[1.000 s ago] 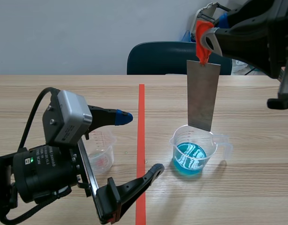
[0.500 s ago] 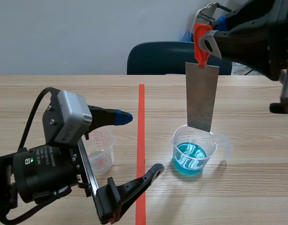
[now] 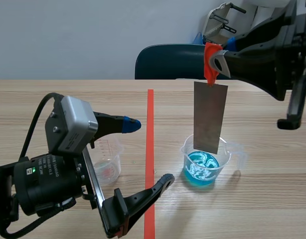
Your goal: Do the redox reaction experiment
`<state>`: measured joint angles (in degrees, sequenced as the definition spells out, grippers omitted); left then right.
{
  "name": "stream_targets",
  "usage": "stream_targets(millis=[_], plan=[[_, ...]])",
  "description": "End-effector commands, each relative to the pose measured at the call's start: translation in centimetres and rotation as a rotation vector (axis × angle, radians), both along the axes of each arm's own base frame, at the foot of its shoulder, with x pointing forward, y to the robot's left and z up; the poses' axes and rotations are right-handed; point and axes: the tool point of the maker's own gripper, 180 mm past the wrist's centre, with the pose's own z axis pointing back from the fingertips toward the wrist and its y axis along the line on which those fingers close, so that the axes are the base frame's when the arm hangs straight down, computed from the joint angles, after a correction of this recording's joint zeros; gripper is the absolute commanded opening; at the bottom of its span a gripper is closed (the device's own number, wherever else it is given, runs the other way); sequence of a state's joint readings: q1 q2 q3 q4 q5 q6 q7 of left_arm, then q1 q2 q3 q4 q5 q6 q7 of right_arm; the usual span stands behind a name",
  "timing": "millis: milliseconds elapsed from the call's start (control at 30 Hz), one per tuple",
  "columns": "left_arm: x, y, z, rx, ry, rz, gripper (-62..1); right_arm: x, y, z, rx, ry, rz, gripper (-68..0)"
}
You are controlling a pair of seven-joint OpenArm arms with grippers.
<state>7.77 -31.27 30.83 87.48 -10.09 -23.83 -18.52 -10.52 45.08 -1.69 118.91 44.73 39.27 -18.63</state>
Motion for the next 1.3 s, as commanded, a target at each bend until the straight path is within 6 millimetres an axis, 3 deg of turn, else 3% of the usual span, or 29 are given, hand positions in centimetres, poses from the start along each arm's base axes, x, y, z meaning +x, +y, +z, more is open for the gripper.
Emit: stream_targets(millis=[0,833,1267], plan=[[0.1,-0.2,0.8,-0.035,-0.010,0.005,1.4,0.2,0.1,0.3,0.029,-0.009,0.003,-66.9],[0.1,-0.2,0.8,-0.035,-0.010,0.005,1.4,2.0,-1.6,-7.3,0.035,0.017,-0.045,-66.9],[0.1,-0.2,0.8,-0.034,-0.010,0.006,1.4,1.9,-1.8,-9.3,0.034,0.021,-0.042,-66.9]])
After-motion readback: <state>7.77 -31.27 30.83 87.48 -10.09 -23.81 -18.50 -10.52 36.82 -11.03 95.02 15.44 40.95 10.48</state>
